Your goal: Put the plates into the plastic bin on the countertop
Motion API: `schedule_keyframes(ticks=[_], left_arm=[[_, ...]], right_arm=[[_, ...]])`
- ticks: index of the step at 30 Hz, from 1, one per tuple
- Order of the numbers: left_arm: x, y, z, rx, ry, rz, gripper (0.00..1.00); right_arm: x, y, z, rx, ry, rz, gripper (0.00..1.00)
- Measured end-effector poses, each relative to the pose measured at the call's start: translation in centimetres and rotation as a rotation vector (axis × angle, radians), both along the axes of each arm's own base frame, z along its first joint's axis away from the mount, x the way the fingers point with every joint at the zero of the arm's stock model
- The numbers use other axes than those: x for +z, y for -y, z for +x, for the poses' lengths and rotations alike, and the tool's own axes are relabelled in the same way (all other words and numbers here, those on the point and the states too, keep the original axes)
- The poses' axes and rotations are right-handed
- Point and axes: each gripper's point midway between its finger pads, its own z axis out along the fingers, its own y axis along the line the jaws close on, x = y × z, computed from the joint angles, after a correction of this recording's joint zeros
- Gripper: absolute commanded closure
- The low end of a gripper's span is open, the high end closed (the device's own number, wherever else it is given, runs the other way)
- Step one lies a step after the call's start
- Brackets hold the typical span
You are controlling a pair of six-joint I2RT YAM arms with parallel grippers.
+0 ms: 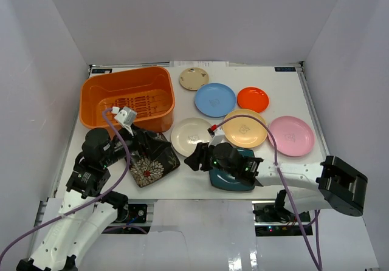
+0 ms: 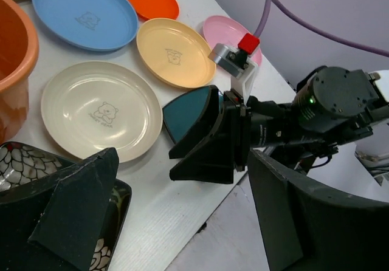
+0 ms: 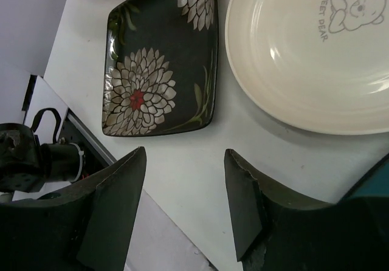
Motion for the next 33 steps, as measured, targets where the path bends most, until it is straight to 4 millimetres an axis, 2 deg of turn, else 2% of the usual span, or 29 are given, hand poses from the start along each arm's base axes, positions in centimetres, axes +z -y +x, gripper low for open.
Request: schedule_keyframes(ticks=[5,11,18,23,29,33], left_arm=[[-0.5,-0.9,0.1,0.057,0.01,0.035,0.02],[-0.8,-1.9,0.4,0.131,0.015,0.054,0.02],[-3.3,-2.8,0.5,0.198,-0.018,0.043,0.02],[-3.3,-2.9,0.6,0.213,-0.015,0.037,0.02],[-3.0,-3.0,0.5,0.212,-0.002,0.029,0.02],[-3.0,-3.0,0.5,0.212,-0.001,0.029,0.02]], right_arm=[[-1.2,-1.4,-0.6,-0.061,-0.041,0.023,0.39],[-2.2,-2.2,0.2,-0.144,-0.097,0.068,0.39],[-5.4,-3.3,-0.1,-0.169,-0.172,0.058,0.4],[-6.7,-4.6,0.1,-0.174,-0.199,0.055,0.41],[-7.1,-6.5,0.9,-0.188,-0.211,0.081,0.47],[-8.3,-7.5,1.6,-0.201,-0.24,0.086,0.54]])
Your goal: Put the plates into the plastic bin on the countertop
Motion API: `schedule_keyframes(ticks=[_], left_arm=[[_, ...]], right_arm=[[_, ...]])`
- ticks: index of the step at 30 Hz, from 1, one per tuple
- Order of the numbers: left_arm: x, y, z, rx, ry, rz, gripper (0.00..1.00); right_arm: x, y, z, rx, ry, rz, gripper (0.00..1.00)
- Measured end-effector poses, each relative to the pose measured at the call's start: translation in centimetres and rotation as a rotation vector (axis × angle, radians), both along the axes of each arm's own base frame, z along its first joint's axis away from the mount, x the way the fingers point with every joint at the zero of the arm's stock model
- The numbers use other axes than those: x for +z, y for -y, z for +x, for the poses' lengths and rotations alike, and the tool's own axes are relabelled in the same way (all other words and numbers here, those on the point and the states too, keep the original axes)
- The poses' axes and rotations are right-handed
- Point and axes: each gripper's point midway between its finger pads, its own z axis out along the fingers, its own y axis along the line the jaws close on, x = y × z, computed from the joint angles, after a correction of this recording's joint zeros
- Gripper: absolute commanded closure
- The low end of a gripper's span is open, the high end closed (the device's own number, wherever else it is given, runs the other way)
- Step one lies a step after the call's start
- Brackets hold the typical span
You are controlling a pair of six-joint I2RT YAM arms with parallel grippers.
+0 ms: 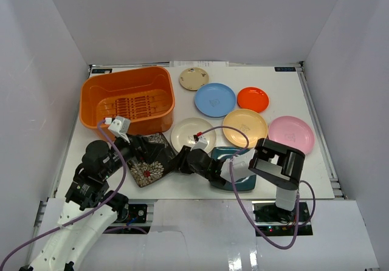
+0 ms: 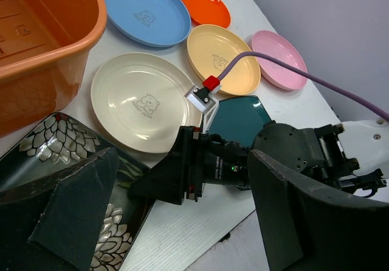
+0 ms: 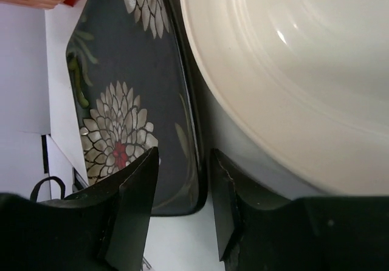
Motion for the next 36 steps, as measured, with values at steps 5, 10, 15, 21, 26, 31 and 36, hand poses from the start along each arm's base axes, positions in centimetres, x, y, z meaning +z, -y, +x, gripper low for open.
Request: schedule_keyframes(ticks=[5,10,15,21,26,31,36], left_arm=[[-0.1,0.0,0.1,0.004,-0.005,0.002,0.06],[-0.6,0.2,0.4,0.005,-0.045,0.005,0.09],[1.5,-0.3,0.9,0.057,-0.103,0.007,0.16],[6.8,-1.2,0.3,0.121,-0.126,-0.043,0.2],[5.5,-1.4,-0.6,0.142,-0.246,-0.051,0.22],[4.1,0.0,-0.8,0.099,-0.358,-0.082,0.22],[1.7,1.9,0.0,0.049,-0.442,-0.107,0.2]], right_arm=[[-0.7,-0.7,0.3,-0.012,-0.035,0.033,0.82],[-0.7,-0.3,0.2,-0.036,-0.064,0.081,0.92],[0.5,2.0,-0.8,-0.02,-0.042,0.073,0.92],[4.9,7.3,-2.3,0.016,0.064,0.054,0.92],[11.3,11.8,-0.5,-0.062,0.163,0.167,0.92],[17.1,16.5,2.8,-0.217,0.29,0.255,0.92],[19.3,18.6,5.2,-0.29,0.353,0.215,0.92]])
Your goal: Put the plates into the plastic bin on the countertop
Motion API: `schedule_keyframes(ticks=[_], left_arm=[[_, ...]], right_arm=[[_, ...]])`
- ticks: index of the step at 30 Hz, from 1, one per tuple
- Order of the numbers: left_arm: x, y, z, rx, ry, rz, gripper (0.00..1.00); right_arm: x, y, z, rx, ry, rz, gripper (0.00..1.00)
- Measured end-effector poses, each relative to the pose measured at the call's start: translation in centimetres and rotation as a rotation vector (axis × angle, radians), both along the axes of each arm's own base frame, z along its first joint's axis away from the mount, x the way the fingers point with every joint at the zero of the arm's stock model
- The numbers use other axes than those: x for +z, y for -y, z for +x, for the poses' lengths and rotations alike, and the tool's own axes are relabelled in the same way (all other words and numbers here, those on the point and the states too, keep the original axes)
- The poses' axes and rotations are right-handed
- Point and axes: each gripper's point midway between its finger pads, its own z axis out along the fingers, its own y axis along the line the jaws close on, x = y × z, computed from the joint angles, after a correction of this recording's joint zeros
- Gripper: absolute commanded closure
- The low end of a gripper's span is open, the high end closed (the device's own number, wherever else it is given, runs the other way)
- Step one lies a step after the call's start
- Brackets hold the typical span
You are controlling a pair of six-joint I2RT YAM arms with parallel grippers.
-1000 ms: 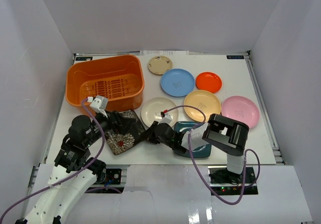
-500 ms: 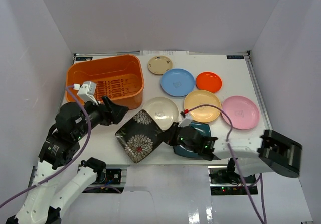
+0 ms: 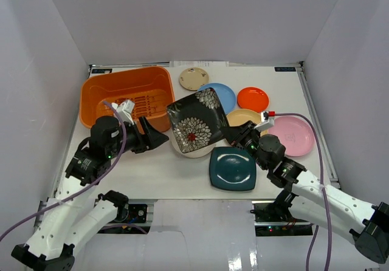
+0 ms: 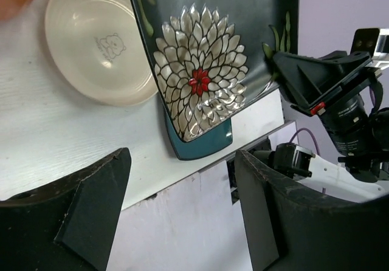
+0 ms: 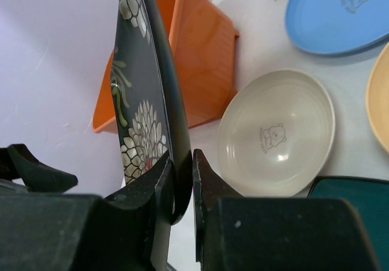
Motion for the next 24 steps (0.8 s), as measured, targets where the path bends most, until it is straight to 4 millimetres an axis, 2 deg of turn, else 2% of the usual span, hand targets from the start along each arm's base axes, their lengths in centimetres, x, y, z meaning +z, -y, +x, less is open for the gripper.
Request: schedule_keyframes(ticks=[7,11,15,19,24], left_arm=[[-2.7,2.0,2.5,-0.017,-0.025,-0.05,0.21],[-3.6,2.6,4.6,0.003,-0.001,-0.052,0.21],[-4.7,3.2,5.8,0.005,0.023,-0.067,0.23],[-5.9,3.6,7.0,0.011,0.013,-0.059,0.35],[-5.5,3.8,7.7,0.016,0.049,-0.07,0.36]], right_arm=[[-0.2,0.6,2.4,-0.024,-0.036,-0.027,0.92],[-0.9,0.2,2.3,0.003,-0.064,-0.031,0.92],[-1.5,-0.9,2.0,0.051,-0.094,-0.016,0.92],[-1.8,-1.5,1.7,0.082,-0.114,-0.006,0.92],[-1.0,-1.6,2.0,0.082,-0.103,0.032,0.92]])
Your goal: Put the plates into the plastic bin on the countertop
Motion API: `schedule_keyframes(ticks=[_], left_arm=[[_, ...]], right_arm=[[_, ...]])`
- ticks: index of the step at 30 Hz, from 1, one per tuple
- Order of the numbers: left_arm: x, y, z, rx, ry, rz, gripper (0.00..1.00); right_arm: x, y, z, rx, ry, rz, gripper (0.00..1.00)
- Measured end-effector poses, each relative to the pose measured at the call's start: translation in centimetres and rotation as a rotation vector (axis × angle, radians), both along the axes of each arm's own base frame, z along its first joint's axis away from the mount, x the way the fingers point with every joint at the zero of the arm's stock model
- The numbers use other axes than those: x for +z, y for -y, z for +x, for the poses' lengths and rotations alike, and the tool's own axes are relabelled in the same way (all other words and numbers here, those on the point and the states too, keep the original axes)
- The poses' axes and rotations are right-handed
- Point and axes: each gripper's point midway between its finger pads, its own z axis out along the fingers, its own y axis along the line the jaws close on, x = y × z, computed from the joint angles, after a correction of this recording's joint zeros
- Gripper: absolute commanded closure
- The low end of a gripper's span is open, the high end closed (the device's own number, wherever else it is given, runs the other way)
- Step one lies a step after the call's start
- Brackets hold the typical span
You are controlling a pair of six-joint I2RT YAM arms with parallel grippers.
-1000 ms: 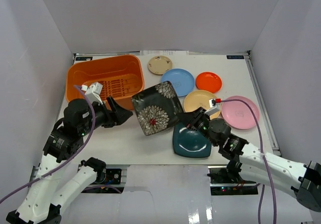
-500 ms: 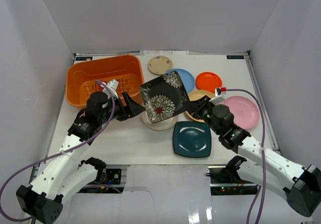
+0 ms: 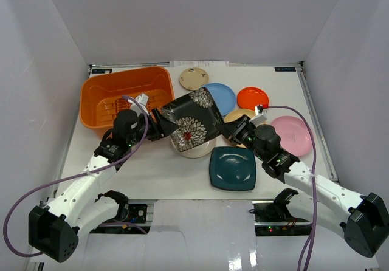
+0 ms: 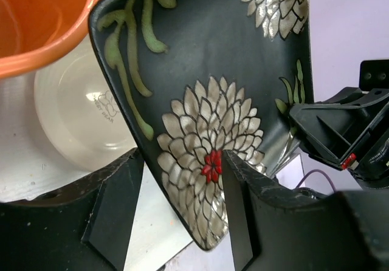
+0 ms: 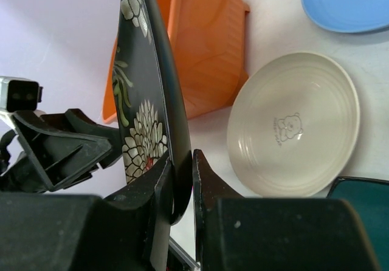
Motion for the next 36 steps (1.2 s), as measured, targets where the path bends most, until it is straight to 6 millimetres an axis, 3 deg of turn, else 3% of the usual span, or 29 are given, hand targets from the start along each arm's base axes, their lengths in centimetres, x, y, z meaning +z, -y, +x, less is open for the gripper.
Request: schedule_keyframes(ticks=[4,8,13,14,15,17,18,21,23,26,30,33,36], left_arm=[[0.2,0.1,0.4,0.004,0.019,-0.008,0.42],[-0.4,0.1,0.6,0.009,0.014,-0.01,0.73],[1.4,0.5,0.9,0.017,0.04,-0.067,0.85],[1.5,0.5,1.0,0.021,0.041,-0.069,0.87],[1.6,0.5,1.1,0.025,0.04,-0.07,0.93],[1.8,0.4,1.2,0.03,0.035,-0.064,1.0],[2.2,0.5,1.4,0.029,0.034,-0.056,1.0],[2.9,0.9,2.3,0.028,0.021,-0.037,1.0],[4.0,1.3,3.3,0.028,0.027,-0.029,1.0],[5.9,1.1,4.9,0.043,0.058,-0.014,1.0],[7.7,-1.8,7.6,0.097,0.071,-0.009,1.0],[8.7,-6.9,11.1,0.194,0.066,-0.04,1.0],[8.2,-12.9,13.6,0.31,0.036,-0.08,1.0]], right_arm=[[1.0,-0.3,-0.1,0.014,0.016,0.041,0.92],[1.4,-0.5,-0.2,0.027,0.025,0.055,0.92],[0.7,-0.1,0.1,0.006,-0.006,0.056,0.91],[0.9,-0.1,0.1,0.006,-0.002,0.064,0.86],[0.9,-0.1,0.1,0.006,-0.002,0.069,0.72],[0.9,-0.2,-0.1,0.011,-0.009,0.09,0.59],[0.9,-0.3,-0.2,0.018,-0.011,0.096,0.47],[1.3,-0.6,-0.5,0.041,0.002,0.105,0.29],[1.6,-0.8,-0.8,0.064,0.013,0.106,0.2],[2.4,-1.1,-1.6,0.114,0.047,0.103,0.15],[4.5,-1.1,-2.5,0.159,0.131,0.109,0.09],[5.2,-0.7,-3.1,0.179,0.182,0.092,0.08],[5.1,-0.3,-3.6,0.188,0.209,0.051,0.08]])
